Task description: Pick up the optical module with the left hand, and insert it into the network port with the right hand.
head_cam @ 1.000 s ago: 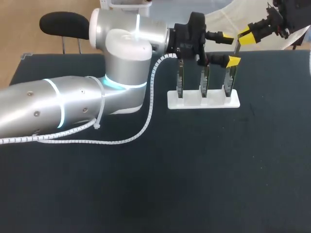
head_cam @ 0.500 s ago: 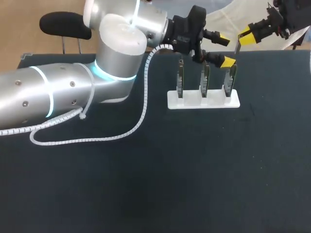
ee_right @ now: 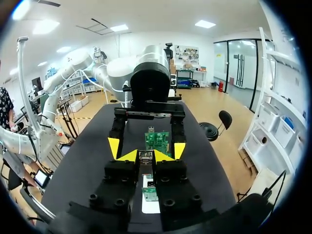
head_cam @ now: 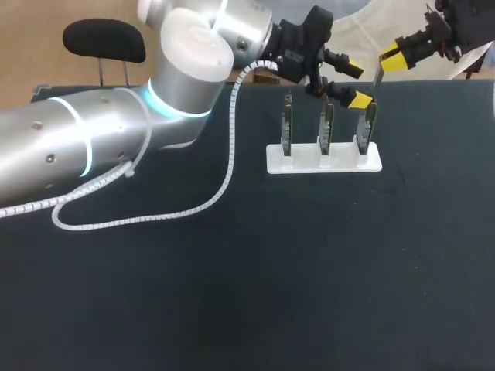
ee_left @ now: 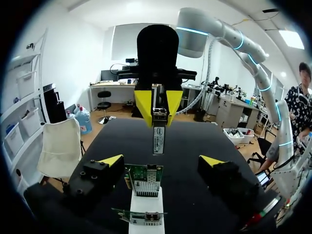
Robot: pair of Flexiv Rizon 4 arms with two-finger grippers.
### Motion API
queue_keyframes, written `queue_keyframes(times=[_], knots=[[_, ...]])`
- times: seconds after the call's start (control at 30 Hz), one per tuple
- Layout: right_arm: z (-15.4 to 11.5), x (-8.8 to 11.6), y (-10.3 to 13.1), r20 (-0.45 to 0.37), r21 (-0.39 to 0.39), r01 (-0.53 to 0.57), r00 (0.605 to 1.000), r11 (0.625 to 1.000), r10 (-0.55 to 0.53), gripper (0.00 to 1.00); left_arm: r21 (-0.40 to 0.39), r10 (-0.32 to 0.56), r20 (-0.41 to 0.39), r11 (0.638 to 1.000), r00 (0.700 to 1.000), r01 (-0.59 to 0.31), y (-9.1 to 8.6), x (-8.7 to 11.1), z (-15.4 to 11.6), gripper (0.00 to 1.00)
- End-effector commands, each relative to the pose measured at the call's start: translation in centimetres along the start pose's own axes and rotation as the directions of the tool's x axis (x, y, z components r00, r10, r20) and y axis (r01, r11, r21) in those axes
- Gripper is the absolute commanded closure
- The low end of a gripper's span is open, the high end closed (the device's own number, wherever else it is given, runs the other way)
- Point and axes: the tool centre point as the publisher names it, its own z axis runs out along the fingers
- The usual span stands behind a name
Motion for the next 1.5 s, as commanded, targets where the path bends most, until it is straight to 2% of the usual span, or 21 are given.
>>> queue_keyframes(times=[0.03,0.63,1.5], knots=[[-0.02,0.08,-0.03,-0.002,-0.002,-0.001,1.0,1.0,0.001,1.0,0.003,-0.003,-0.01,1.0,1.0,0.003,0.36,0.04,0.26,0.0],[-0.06,0.07,0.1,-0.005,0.0,0.002,1.0,1.0,-0.002,1.0,0.001,0.008,-0.047,1.0,0.999,-0.008,0.07,0.19,0.31,0.0],[-0.35,0.25,0.77,-0.018,0.005,0.012,1.0,1.0,-0.012,1.0,0.015,-0.003,-0.045,1.0,0.999,0.003,-0.43,0.37,0.87,0.0]])
